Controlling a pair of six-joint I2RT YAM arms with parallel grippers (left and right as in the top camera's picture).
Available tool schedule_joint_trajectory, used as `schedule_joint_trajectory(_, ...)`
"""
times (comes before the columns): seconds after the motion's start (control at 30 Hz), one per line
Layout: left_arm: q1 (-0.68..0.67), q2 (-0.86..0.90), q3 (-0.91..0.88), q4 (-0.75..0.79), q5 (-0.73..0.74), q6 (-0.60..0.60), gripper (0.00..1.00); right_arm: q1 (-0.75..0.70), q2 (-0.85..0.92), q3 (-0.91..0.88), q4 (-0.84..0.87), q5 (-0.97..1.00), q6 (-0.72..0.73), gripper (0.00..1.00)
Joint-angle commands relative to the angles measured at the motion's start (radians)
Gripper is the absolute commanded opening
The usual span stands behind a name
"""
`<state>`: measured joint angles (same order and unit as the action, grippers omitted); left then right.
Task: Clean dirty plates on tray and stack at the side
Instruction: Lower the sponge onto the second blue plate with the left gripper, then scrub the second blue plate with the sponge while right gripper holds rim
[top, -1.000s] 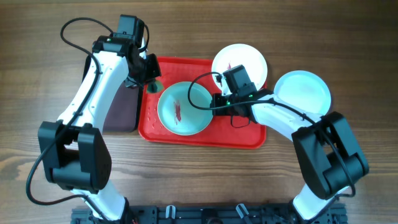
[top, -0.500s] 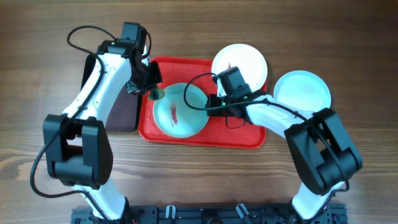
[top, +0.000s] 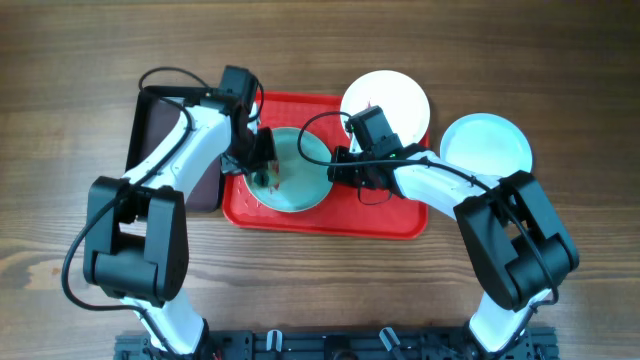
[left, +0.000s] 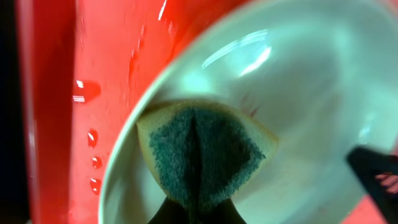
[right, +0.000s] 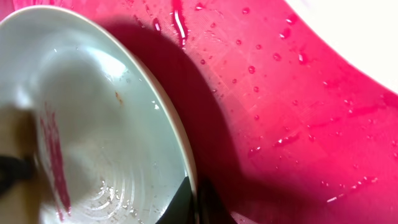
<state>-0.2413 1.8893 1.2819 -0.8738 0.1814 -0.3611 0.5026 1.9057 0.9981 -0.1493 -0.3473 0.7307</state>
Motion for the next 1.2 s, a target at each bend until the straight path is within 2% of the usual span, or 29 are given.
schedule_joint_trajectory(0.0, -0.019, 0.01, -0.075, 0.043, 0.003, -0.04, 0.04, 0.004, 0.04, 0.004, -0.004, 0.044, 0.102, 0.04)
schedule_joint_trajectory(0.13, -0.049, 0.01, -0.148, 0.131, -0.017, -0.046, 0.04, 0.005, 0.04, 0.01, -0.001, 0.042, 0.111, 0.04)
schedule_joint_trajectory(0.4, -0.115, 0.018, -0.286, 0.344, -0.178, -0.172, 0.04, 0.014, 0.04, 0.015, 0.003, 0.033, 0.11, 0.04)
schedule_joint_trajectory(0.57, -0.115, 0.026, -0.287, 0.467, -0.18, -0.166, 0.04, 0.024, 0.04, 0.015, 0.002, 0.044, 0.106, 0.04)
schedule_joint_trajectory(0.7, -0.115, 0.028, -0.287, 0.572, -0.187, -0.109, 0.04, 0.024, 0.04, 0.015, 0.0, 0.044, 0.095, 0.04)
schedule_joint_trajectory(0.83, -0.115, 0.03, -0.288, 0.566, -0.298, -0.111, 0.04, 0.024, 0.04, 0.015, 0.0, 0.044, 0.084, 0.04)
schedule_joint_trajectory(0.93, -0.113, 0.03, -0.287, 0.495, -0.312, -0.112, 0.04, 0.024, 0.04, 0.015, 0.0, 0.048, 0.083, 0.04)
schedule_joint_trajectory(1.07, -0.097, 0.03, -0.287, 0.386, -0.176, -0.107, 0.04, 0.024, 0.04, 0.015, 0.0, 0.047, 0.084, 0.04)
schedule_joint_trajectory(1.17, -0.066, 0.03, -0.287, 0.353, 0.119, -0.01, 0.04, 0.024, 0.04, 0.015, 0.0, 0.047, 0.082, 0.04)
